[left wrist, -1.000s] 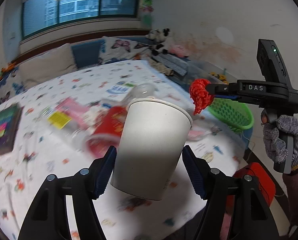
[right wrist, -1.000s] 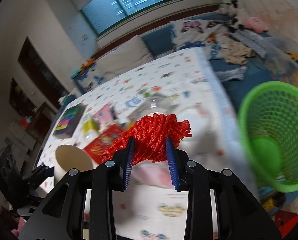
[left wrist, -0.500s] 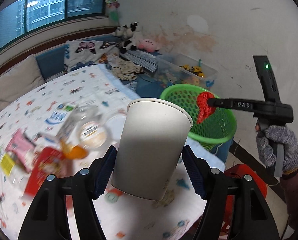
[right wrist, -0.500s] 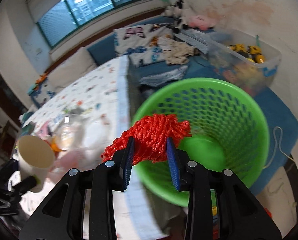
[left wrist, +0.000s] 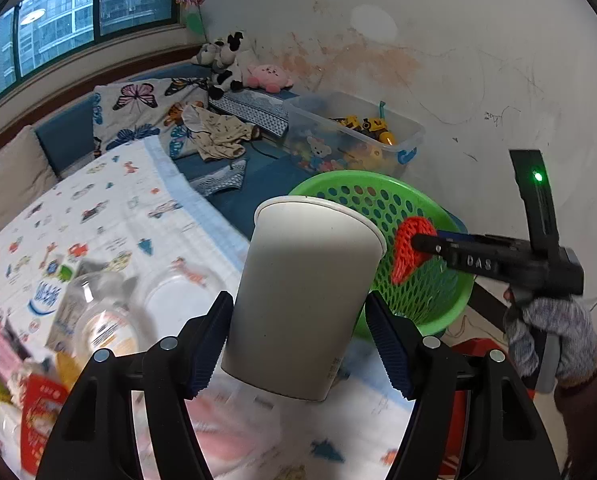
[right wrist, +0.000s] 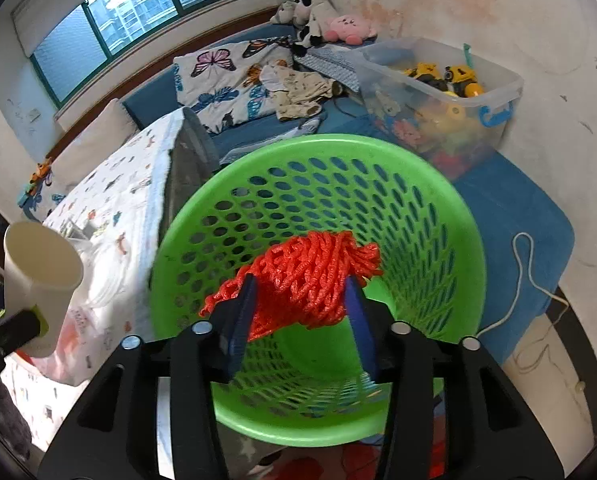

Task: Collect trash
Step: 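Carry the red net and white cup to the green basket and release both, then return to the bed and grasp the pink plastic bag with the right tool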

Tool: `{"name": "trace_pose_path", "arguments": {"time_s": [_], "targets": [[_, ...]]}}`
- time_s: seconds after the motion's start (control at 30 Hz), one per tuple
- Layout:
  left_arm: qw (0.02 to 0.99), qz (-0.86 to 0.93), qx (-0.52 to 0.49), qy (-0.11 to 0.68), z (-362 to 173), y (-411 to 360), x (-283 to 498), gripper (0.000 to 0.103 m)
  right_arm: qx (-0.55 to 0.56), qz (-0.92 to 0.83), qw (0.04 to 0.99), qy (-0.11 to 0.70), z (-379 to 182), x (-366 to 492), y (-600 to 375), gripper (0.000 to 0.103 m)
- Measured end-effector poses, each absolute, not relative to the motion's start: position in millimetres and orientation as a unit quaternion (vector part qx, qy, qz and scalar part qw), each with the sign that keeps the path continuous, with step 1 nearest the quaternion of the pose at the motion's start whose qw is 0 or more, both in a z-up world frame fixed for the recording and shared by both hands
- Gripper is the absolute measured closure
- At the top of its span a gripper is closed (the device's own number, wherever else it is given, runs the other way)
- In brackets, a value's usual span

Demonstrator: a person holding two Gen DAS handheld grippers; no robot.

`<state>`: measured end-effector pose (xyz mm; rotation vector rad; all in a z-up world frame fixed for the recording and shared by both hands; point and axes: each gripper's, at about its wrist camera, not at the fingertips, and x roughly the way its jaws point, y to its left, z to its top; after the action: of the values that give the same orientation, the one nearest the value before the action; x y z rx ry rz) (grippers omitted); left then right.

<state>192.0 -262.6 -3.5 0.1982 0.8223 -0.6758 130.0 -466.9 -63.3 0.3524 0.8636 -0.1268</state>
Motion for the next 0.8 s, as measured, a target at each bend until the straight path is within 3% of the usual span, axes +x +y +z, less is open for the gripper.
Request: {"name": "trace_pose_path", "arguments": {"time_s": [0.47,0.8], "targets": [[0.840,-0.336,0.115,0.410,-20,-326,223,0.037,0.163,-0.062,0.895,0.411,-62,113,-480,0.037],[0.828,-0.340,0.122,0.430,-34,-358,235,0.035,0.152,-0.065,0.901,0.401,-54,97,-479,0.031]]}}
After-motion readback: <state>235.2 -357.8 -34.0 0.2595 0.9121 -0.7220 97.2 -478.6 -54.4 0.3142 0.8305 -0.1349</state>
